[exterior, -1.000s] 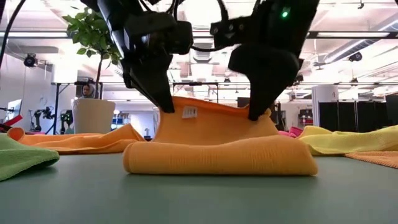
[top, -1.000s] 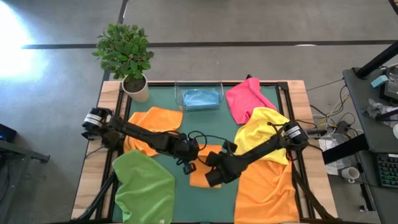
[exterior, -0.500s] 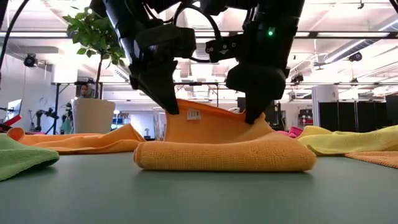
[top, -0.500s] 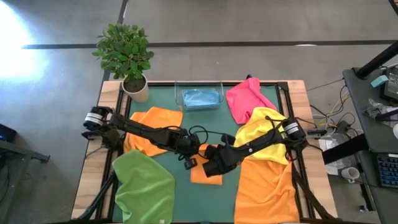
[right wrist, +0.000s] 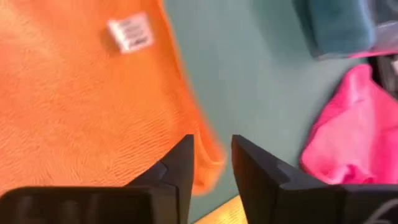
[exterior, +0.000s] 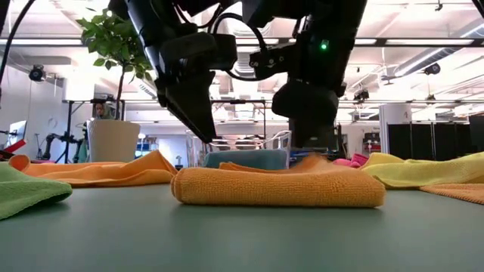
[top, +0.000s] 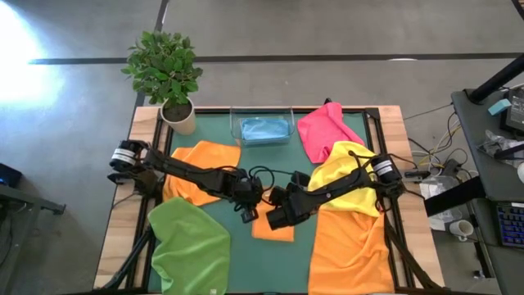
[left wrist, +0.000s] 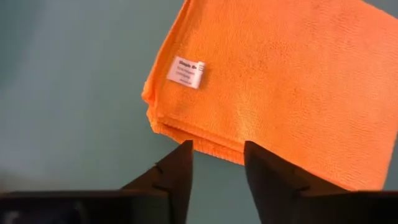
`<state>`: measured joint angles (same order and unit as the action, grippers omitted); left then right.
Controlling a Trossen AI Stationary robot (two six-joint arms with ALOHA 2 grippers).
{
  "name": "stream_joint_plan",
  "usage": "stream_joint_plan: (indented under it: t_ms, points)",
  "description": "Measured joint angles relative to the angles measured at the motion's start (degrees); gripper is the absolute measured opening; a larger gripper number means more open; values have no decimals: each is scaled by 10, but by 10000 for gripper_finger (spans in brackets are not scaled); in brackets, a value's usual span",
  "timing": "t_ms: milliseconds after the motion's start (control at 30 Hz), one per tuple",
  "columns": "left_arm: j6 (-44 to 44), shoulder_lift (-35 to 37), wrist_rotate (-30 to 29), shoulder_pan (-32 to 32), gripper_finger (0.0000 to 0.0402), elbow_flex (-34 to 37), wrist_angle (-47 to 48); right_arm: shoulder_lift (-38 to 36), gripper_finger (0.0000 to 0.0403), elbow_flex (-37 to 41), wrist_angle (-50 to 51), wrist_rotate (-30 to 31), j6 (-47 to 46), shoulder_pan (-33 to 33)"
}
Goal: Fold microfiber towels
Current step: Fold the right orange microfiber towel
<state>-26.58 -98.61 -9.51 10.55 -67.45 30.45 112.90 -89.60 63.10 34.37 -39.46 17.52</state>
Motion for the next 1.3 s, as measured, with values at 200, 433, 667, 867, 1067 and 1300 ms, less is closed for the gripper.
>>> stream_joint_plan:
  t_ms: [200,433,667,867,1067,1300]
  points:
    - [0,4,20,-1,152,-21,60,-31,126,1,24,17,27,-2]
    - [0,25,22,7,153,-31,118,-131,126,7,66,60,22,-3]
    - [-44,50,23,39,153,-30,95,-264,113,87,54,58,-28,-3]
    - [-46,31,23,70,138,-18,-52,-363,90,227,-71,9,-75,-7]
    - [-47,-10,25,79,81,8,-173,-399,37,336,-274,-79,-67,-24]
    - [-56,-63,82,81,6,11,-228,-341,9,368,-397,-196,-19,-62]
